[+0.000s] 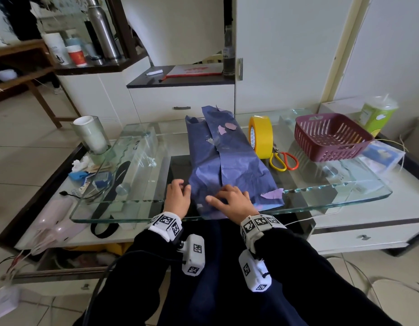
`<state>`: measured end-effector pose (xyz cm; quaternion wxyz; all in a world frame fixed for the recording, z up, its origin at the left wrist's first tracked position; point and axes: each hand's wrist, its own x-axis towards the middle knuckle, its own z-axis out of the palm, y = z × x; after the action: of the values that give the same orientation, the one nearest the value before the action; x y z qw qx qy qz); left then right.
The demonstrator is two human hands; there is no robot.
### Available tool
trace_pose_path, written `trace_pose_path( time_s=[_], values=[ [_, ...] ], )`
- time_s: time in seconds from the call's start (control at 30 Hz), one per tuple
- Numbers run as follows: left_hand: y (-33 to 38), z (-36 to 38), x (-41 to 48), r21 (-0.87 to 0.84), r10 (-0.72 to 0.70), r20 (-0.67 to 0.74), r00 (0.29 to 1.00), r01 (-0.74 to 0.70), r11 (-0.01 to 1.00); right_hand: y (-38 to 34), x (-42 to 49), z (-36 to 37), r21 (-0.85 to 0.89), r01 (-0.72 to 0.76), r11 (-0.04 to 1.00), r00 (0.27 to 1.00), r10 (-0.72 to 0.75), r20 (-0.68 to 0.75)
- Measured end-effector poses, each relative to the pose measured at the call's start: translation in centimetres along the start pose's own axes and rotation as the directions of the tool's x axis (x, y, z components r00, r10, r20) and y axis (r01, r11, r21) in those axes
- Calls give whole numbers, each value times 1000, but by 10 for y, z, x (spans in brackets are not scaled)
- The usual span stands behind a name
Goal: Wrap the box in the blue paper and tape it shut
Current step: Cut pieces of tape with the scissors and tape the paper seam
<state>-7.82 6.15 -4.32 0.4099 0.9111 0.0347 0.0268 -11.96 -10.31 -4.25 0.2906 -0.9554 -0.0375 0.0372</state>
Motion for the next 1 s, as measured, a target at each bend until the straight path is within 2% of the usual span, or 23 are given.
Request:
trace_pose_path(
  time_s=[0.07,0.13,0.23,0.33,0.63,0.83,1.0],
  values=[
    [4,3,1,-67,-112,93,989,119,991,0,1,-2,75,-21,997,996,27,-88],
    [9,8,-2,-69,-158,157,975,170,983,3,3,-3,56,-32,998,986,40,-160],
    [10,15,-8,-29,-185,225,957,197,980,9,5,-1,-27,-30,999,984,25,-177],
    [5,18,-7,9,-193,234,953,197,980,10,6,2,-41,-19,999,983,11,-185],
    [2,23,-17,63,-243,165,956,236,970,7,5,26,18,-37,999,998,36,41],
    [11,33,-20,76,-205,177,962,195,978,3,7,29,61,-58,996,995,52,86],
    [13,40,-16,13,-185,196,963,186,982,2,7,31,189,-109,976,992,96,77]
  ],
)
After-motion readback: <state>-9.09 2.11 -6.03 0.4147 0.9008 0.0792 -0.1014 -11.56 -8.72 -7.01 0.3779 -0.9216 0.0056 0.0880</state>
